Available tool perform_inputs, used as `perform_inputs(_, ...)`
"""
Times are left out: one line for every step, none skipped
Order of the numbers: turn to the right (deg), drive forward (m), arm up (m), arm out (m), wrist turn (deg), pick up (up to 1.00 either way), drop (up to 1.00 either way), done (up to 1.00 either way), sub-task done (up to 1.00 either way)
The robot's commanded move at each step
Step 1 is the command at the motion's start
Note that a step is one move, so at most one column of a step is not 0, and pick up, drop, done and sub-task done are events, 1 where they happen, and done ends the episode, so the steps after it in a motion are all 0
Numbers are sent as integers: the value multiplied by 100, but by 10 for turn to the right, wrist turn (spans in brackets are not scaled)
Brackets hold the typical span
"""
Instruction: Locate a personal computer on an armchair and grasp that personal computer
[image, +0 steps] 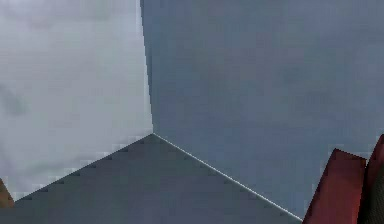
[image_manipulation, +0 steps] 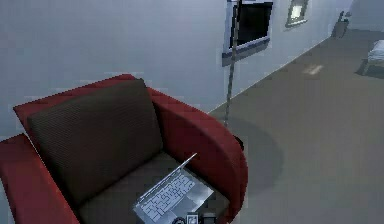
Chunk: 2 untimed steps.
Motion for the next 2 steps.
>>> perform_inputs(0,0,0,0,450,0,0,0,0)
perform_inputs(0,0,0,0,450,0,0,0,0)
